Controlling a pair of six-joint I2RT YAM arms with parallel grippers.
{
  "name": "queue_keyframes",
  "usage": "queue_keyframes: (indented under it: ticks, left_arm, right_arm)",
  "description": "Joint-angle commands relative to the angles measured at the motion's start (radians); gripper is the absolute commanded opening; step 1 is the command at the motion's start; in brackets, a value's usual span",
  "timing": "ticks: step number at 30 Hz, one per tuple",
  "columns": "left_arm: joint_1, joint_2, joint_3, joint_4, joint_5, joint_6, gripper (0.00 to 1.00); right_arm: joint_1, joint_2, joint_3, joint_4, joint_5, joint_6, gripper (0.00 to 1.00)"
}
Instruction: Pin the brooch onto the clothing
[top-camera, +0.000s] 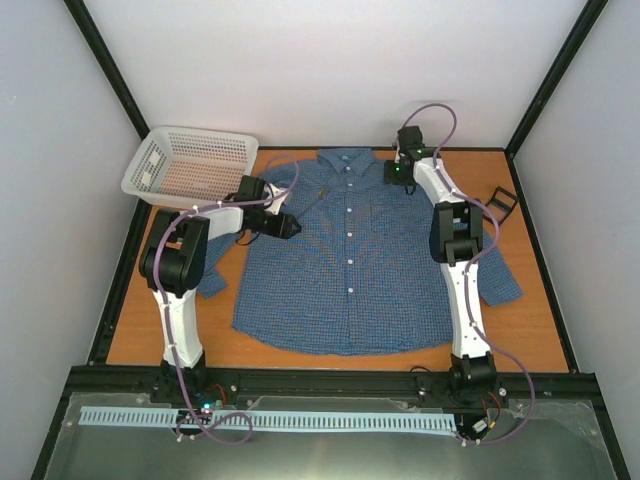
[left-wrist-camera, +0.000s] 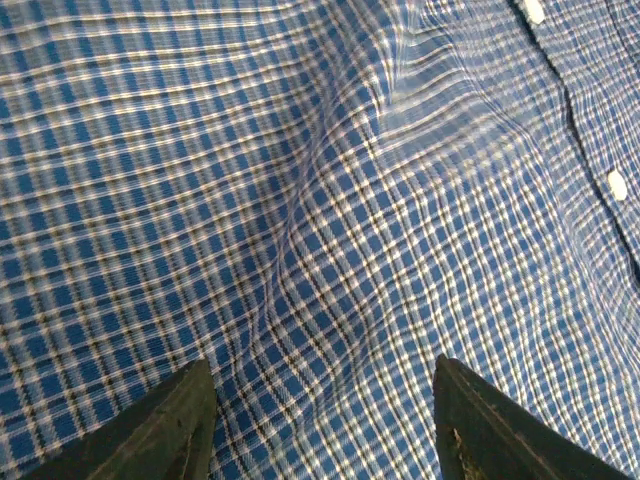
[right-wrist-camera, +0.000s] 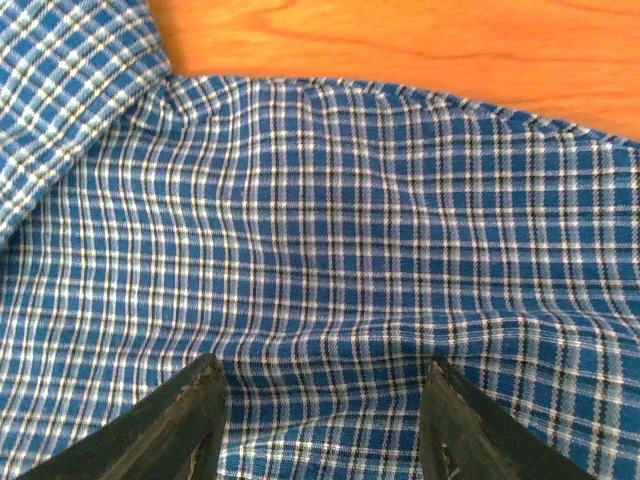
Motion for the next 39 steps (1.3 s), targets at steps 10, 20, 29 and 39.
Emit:
queue_keyframes:
  ticks: [10, 20, 29, 39]
  left_arm:
    - [0.020, -0.089, -0.167, -0.082, -0.109, -0.064, 0.65]
    - [0.019, -0.101, 0.090, 0.031, 0.065, -0.139, 0.68]
    - [0.016, 0.257, 0.564, 0.003, 0.076, -0.164, 0.35]
    - [0.031, 0.527, 0.885, -0.184, -0.056, -0.121, 0.34]
  right_arm:
    - [-0.108, 0.101, 0.115, -0.116, -0.115, 0.037, 0.55]
    - [-0.046, -0.185, -0.096, -0.190, -0.145, -0.001, 0.71]
    - [0.063, -0.617, -0.728, -0.037, -0.254, 0.056, 0.56]
    - [0.127, -0.937, -1.246, 0.108, -0.229, 0.136, 0.52]
